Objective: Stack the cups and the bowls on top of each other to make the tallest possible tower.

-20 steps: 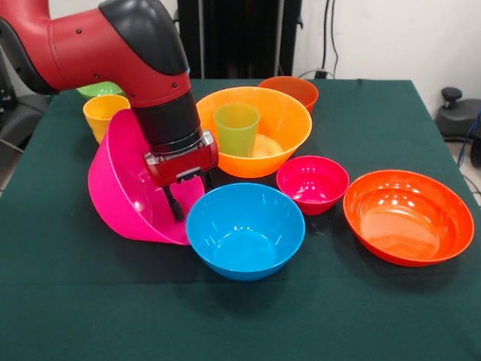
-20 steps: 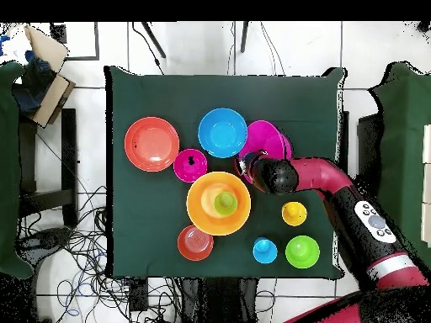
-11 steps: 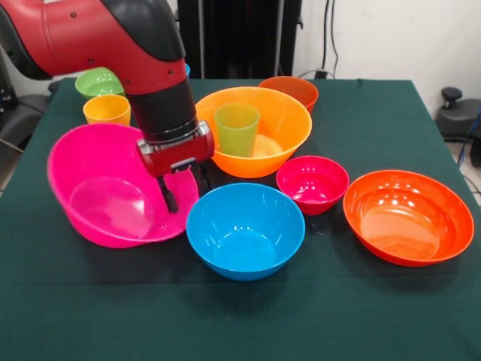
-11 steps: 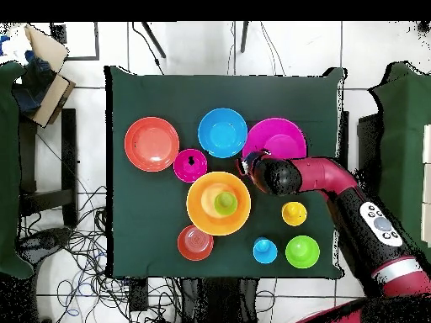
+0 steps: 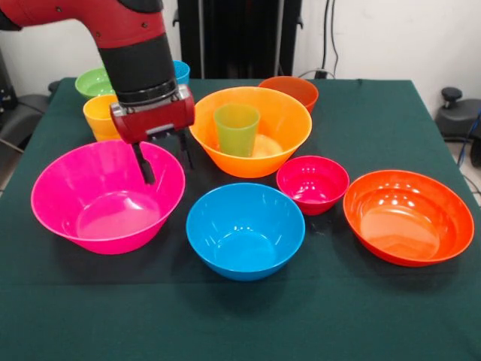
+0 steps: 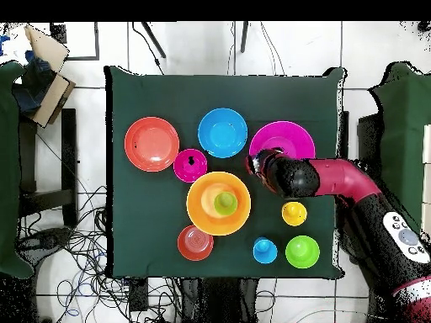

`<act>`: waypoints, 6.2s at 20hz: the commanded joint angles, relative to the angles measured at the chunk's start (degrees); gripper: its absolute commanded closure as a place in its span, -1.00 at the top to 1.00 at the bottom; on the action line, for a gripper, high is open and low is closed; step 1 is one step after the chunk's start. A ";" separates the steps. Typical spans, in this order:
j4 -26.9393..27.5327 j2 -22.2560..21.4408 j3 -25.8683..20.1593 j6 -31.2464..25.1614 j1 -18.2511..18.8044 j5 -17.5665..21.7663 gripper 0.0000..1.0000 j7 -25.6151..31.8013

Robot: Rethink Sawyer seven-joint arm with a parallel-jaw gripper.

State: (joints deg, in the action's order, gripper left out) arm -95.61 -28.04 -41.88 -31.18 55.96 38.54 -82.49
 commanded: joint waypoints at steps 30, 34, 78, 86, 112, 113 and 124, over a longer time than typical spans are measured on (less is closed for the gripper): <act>7.40 10.35 5.59 2.96 -5.15 4.73 1.00 1.38; 5.30 9.42 3.77 1.13 -2.81 2.77 1.00 3.35; 7.17 4.29 -0.41 -7.91 -2.09 2.81 1.00 10.30; 5.85 4.45 -0.01 -6.36 -2.53 3.18 1.00 8.70; 10.97 11.92 2.79 -0.82 -4.35 6.91 -1.00 6.31; 11.06 11.72 3.25 -1.73 -4.68 6.46 -1.00 5.65; 10.15 9.95 2.70 -1.59 -5.47 5.74 -1.00 4.53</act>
State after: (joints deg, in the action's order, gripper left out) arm -88.74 -17.95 -41.95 -34.13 52.95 39.87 -82.49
